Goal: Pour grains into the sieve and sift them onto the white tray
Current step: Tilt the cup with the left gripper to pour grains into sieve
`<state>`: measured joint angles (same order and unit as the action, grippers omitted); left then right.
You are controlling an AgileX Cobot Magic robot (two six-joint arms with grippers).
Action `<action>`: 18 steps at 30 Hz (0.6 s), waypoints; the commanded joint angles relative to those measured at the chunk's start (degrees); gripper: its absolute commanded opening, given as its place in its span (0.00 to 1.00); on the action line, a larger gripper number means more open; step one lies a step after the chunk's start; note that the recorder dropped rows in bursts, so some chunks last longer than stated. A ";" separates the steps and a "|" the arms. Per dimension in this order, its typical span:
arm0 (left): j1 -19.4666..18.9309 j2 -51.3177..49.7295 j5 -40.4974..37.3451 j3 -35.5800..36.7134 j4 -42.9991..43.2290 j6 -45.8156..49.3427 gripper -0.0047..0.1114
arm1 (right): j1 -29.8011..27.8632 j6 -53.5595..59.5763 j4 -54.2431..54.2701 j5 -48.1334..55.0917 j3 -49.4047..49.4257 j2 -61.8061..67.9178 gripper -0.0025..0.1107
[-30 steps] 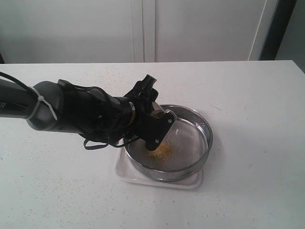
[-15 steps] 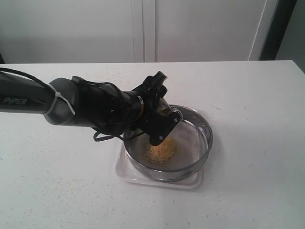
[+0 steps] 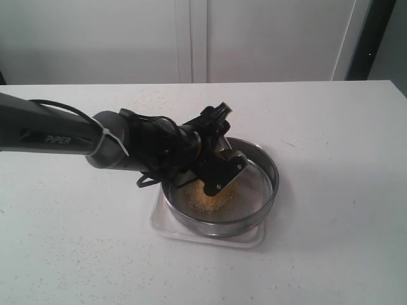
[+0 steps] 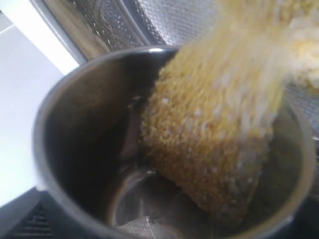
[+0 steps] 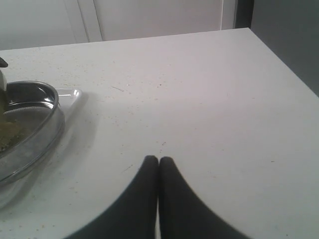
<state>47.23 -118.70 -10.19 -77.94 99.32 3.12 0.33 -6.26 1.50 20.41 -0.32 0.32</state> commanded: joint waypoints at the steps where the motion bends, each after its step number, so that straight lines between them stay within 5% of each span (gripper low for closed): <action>1: 0.20 0.11 -1.37 -0.90 0.62 0.10 0.04 | -0.33 0.07 0.16 -0.82 0.32 -0.32 0.02; 18: 4.99 0.11 -12.54 -3.39 0.62 4.85 0.04 | -0.33 0.07 0.16 -0.82 0.32 -0.32 0.02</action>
<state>51.92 -119.25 -21.22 -80.81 99.32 7.83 0.33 -6.26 1.50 20.41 -0.32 0.32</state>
